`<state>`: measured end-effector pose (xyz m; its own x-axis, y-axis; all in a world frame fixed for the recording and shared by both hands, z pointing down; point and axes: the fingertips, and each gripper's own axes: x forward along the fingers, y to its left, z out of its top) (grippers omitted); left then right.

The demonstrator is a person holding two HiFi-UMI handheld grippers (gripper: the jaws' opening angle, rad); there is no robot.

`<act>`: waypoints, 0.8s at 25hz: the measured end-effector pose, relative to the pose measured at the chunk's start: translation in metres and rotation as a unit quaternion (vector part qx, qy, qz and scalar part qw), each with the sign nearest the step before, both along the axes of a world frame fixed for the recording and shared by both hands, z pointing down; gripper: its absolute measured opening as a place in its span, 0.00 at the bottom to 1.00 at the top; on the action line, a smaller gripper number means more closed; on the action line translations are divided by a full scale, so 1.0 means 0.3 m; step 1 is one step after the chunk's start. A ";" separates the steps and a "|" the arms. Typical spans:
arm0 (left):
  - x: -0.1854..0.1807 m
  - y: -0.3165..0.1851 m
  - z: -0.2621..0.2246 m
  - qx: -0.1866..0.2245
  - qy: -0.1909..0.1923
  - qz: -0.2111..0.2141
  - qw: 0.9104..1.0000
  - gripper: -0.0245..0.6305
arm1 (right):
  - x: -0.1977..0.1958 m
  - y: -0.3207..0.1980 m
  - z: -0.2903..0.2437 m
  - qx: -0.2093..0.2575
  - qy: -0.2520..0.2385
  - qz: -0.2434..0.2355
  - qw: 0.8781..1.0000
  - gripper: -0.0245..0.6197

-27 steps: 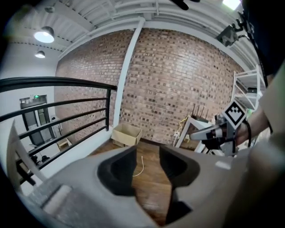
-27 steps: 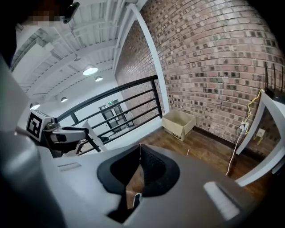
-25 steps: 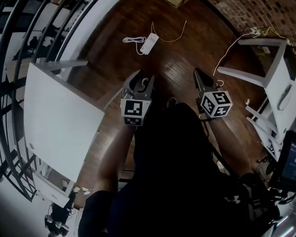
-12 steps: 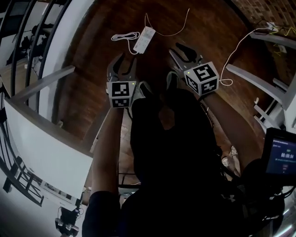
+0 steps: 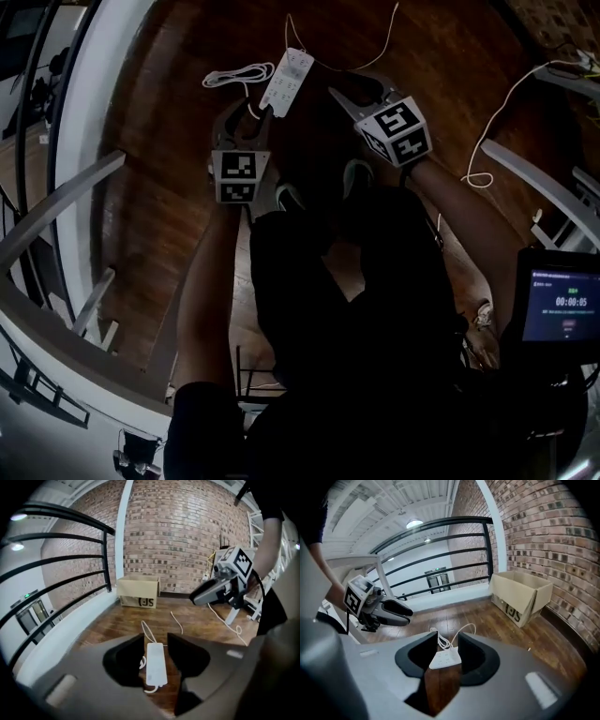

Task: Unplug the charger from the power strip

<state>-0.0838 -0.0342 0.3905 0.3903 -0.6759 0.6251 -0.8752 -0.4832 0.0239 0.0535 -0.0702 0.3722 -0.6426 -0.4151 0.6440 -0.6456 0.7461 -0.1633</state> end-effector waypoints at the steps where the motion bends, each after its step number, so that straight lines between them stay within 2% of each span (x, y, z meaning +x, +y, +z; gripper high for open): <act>1: 0.001 -0.014 0.049 -0.006 -0.003 0.008 1.000 0.28 | -0.004 -0.013 0.052 -0.005 0.001 -0.003 1.000 0.26; 6: 0.008 -0.084 0.277 -0.029 -0.017 0.062 0.997 0.29 | -0.048 -0.089 0.280 -0.029 0.000 -0.034 0.999 0.26; 12: 0.013 -0.102 0.525 -0.070 -0.011 0.072 0.995 0.29 | -0.113 -0.150 0.487 -0.022 0.002 -0.073 0.997 0.27; 15: 0.023 -0.082 0.608 -0.072 -0.026 0.102 0.992 0.33 | -0.156 -0.149 0.528 -0.022 -0.002 -0.103 0.994 0.30; 20: 0.030 -0.068 0.777 -0.068 -0.044 0.138 0.987 0.33 | -0.230 -0.123 0.667 -0.015 -0.003 -0.152 0.988 0.34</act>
<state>-0.0747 -0.0545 0.6236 0.4886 -0.4593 0.7418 -0.7120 -0.7013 0.0347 -0.0154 -0.1070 0.5723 -0.7381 -0.1832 0.6493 -0.3912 0.9004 -0.1906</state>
